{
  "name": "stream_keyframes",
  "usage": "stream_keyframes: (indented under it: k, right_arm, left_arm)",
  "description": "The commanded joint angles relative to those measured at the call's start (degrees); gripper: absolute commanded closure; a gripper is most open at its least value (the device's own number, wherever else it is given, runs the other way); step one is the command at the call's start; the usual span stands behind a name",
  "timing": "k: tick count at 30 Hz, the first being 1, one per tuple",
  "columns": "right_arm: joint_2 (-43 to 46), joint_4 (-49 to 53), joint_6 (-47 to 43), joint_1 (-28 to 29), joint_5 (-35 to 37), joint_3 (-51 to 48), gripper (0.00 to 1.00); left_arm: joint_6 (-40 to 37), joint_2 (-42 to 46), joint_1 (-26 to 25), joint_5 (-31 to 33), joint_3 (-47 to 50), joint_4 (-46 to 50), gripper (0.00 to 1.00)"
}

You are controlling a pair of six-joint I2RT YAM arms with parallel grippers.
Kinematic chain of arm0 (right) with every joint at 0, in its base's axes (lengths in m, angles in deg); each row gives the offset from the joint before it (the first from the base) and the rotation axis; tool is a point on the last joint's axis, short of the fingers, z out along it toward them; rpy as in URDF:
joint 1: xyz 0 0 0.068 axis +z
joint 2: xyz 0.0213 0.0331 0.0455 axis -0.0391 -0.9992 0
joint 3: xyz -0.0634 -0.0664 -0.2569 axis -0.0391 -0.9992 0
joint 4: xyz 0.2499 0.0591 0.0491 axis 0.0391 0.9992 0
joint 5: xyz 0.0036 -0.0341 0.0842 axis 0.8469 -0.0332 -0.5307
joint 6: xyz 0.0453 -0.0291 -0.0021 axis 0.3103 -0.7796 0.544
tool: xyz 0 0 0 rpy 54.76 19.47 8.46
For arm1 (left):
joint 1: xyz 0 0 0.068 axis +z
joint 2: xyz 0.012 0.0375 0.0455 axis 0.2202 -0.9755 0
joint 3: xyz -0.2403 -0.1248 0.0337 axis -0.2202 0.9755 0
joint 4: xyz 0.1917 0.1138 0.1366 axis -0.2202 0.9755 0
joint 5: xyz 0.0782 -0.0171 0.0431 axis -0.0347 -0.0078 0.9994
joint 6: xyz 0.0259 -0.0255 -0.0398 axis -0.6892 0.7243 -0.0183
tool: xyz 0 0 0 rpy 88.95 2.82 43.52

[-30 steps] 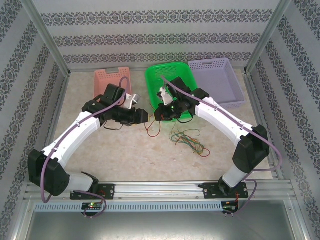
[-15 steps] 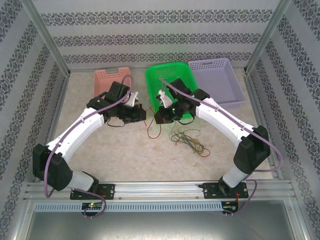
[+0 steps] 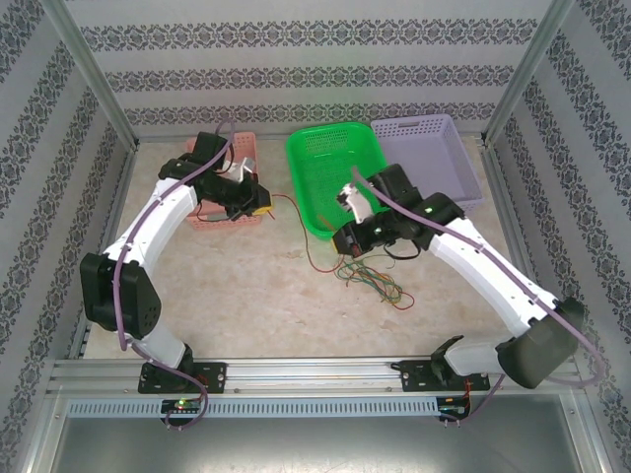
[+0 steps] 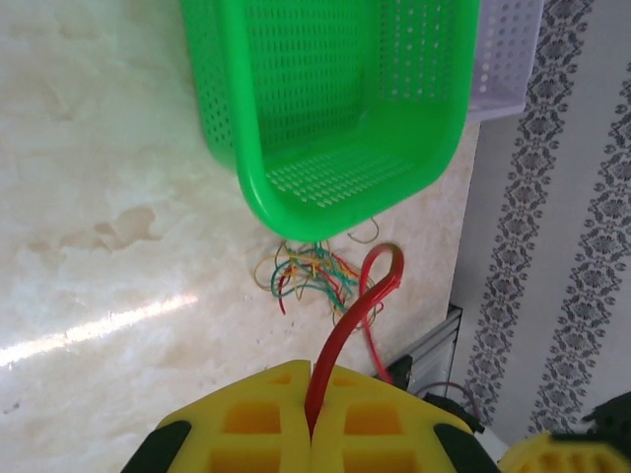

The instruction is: Untangle the cables

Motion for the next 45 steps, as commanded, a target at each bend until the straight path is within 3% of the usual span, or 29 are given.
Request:
stream_keyframes:
  k: [1, 5, 8, 14, 22, 27, 29, 30, 34, 39, 45]
  right_arm:
    - [2.9, -3.4, 0.8, -6.1, 8.4, 0.0, 1.0]
    - [2.1, -10.2, 9.0, -18.7, 13.0, 3.0, 1.0]
    - [-3.5, -12.9, 15.3, -24.3, 14.0, 9.2, 1.0]
    - [-16.3, -15.0, 26.6, -28.9, 18.6, 22.5, 1.0]
    - [-30.4, -14.6, 30.8, -31.9, 15.4, 39.8, 1.0]
    - [-31.3, -11.6, 23.0, -25.7, 14.0, 43.8, 1.0]
    - [-30.0, -11.1, 20.6, -23.4, 16.0, 43.1, 1.0]
    - [-29.2, -11.2, 20.3, -22.8, 16.7, 42.5, 1.0]
    - [-27.1, -10.5, 19.4, -22.5, 17.2, 43.7, 1.0]
    - [-25.6, -9.1, 16.2, -21.4, 21.4, 44.7, 1.0]
    - [-26.8, -12.8, 19.7, -21.9, 22.9, 46.9, 1.0]
  left_arm:
    - [0.4, 2.8, -0.3, -5.3, 4.9, 2.1, 1.0]
    - [-2.2, 7.5, -4.1, -10.0, 10.8, 0.9, 1.0]
    - [-4.4, 10.6, -9.8, -10.9, 14.4, -0.1, 1.0]
    - [-6.3, 12.9, -24.5, -4.9, 18.3, -3.5, 1.0]
    - [-13.0, 12.3, -36.4, 2.9, 17.1, -0.1, 1.0]
    - [-6.8, 10.5, -36.2, 17.6, 12.2, -2.9, 0.97]
    - [-2.4, 8.9, -34.9, 21.3, 9.0, -5.0, 0.63]
    - [-1.0, 8.2, -34.2, 21.6, 7.6, -6.4, 0.54]
    - [0.0, 6.4, -33.0, 32.0, 0.5, -2.2, 0.39]
    - [1.9, 12.4, -28.6, 40.1, 0.7, 1.0, 0.32]
    - [6.2, 20.3, -21.6, 36.9, 4.8, 0.0, 0.33]
